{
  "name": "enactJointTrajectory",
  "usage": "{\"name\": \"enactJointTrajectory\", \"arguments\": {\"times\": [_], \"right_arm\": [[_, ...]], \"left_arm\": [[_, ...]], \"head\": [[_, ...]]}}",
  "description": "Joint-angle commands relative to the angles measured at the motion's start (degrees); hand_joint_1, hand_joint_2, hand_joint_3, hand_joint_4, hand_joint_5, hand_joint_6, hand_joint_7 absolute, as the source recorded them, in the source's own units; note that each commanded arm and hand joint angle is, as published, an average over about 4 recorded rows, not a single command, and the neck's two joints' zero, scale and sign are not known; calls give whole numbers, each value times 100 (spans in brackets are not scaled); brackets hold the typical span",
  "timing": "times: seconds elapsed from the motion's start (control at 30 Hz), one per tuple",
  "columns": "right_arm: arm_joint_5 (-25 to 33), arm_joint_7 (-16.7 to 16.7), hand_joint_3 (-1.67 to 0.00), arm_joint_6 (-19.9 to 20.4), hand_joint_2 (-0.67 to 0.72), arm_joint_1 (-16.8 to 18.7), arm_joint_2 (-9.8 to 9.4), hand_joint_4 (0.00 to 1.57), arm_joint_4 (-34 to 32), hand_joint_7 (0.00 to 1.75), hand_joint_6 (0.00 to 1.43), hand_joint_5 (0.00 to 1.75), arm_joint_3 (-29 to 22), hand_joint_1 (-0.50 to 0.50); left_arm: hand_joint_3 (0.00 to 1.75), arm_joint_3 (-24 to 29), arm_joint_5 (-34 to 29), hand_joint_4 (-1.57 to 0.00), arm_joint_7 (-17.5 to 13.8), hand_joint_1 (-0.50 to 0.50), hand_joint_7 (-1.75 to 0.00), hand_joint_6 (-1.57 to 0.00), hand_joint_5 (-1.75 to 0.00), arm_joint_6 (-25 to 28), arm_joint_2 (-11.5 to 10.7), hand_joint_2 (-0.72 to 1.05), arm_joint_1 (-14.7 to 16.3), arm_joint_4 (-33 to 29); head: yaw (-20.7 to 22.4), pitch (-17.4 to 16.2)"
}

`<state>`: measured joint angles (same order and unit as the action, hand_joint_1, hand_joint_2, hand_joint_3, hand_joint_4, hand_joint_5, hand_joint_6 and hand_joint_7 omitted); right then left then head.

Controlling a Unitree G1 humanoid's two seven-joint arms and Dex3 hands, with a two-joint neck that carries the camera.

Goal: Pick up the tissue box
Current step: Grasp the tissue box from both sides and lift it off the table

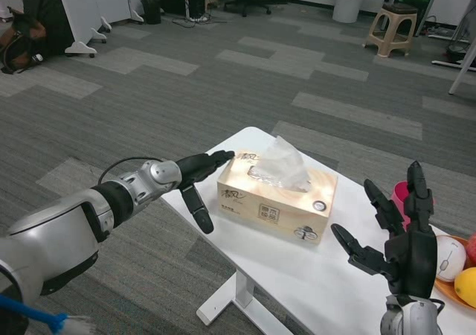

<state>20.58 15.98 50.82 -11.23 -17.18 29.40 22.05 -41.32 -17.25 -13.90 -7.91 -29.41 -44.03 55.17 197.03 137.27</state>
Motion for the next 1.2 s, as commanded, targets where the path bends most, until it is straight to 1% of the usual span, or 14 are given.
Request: {"name": "enactJointTrajectory", "arguments": {"times": [0.03, 0.13, 0.37, 0.43, 0.57, 0.67, 0.73, 0.8, 0.83, 0.9, 0.97, 1.03, 1.1, 1.2], "right_arm": [[51, 19, -48, 42, -29, 42, -31, 49, -24, 7, 0, 19, -34, 12], [51, 19, -48, 42, -29, 42, -31, 49, -31, 7, 0, 19, -34, 12], [51, 19, -48, 42, -29, 42, -31, 49, -53, 7, 0, 19, -39, 12], [51, 19, -48, 42, -29, 42, -31, 49, -62, 7, 0, 19, -34, 12], [51, 19, -48, 42, -29, 42, -45, 47, -79, 7, 0, 19, -34, 12], [51, 19, -48, 42, -29, 44, -58, 44, -86, 7, 0, 19, -30, 12], [51, 19, -48, 40, -29, 49, -69, 43, -86, 7, 0, 19, -32, 12], [51, 17, -48, 29, -29, 51, -89, 41, -70, 7, 0, 19, -28, 12], [51, 15, -48, 20, -29, 51, -102, 39, -57, 7, 0, 19, -21, 12], [53, 8, -48, -8, -32, 51, -122, 30, -31, 7, 0, 19, 1, 12], [58, 4, -48, -39, -35, 51, -126, 23, -13, 7, 0, 19, 19, 12], [60, -38, -48, -112, -35, 51, -132, 19, 9, 7, 0, 19, 27, 12], [60, -122, -48, -191, -35, 51, -128, 16, 57, 7, 0, 24, 23, 12], [60, -203, -48, -246, -35, 51, -122, 11, 154, 7, 0, 29, 19, 12]], "left_arm": [[0, -161, 38, 0, -139, 50, 0, 0, -5, 53, 54, -13, 252, -250], [0, -183, 44, 0, -161, 50, 0, 0, 0, 53, 26, -19, 353, -479], [0, -174, 73, 0, -223, 50, 0, 0, -10, 62, -86, -19, 659, -1030], [0, -148, 73, 0, -240, 50, 0, 0, -10, 66, -130, -19, 755, -1158], [0, -34, 73, 0, -280, 50, 0, 0, -10, 70, -201, -19, 944, -1364], [0, 186, 77, 0, -289, 50, 0, 0, -10, 73, -212, -19, 1129, -1503], [0, 375, 93, 0, -289, 50, 0, 0, -10, 77, -196, -19, 1252, -1566], [0, 548, 110, 0, -289, 50, 0, 0, -10, 77, -155, -19, 1340, -1593], [0, 630, 117, 0, -289, 50, 0, 0, -10, 75, -126, -19, 1375, -1597], [0, 759, 115, 0, -289, 50, 0, 0, -10, 70, -73, -19, 1417, -1595], [0, 852, 110, 0, -289, 50, 0, 0, -10, 70, -38, -19, 1439, -1590], [0, 1038, 86, 0, -289, 50, 0, 0, -10, 66, 37, -19, 1494, -1584], [0, 1271, 69, 0, -289, 50, 0, 0, -10, 57, 133, -19, 1564, -1575], [0, 1484, 73, 0, -289, 50, 0, 0, -10, 22, 221, -19, 1597, -1569]], "head": [[-12, -4], [-90, 8], [-182, 71], [-182, 71], [-539, 167], [-503, 151], [-841, 39], [-1236, -198], [-1215, -243], [-1303, -498], [-1310, -613], [-1235, -787], [-1177, -999], [-1188, -950]]}}
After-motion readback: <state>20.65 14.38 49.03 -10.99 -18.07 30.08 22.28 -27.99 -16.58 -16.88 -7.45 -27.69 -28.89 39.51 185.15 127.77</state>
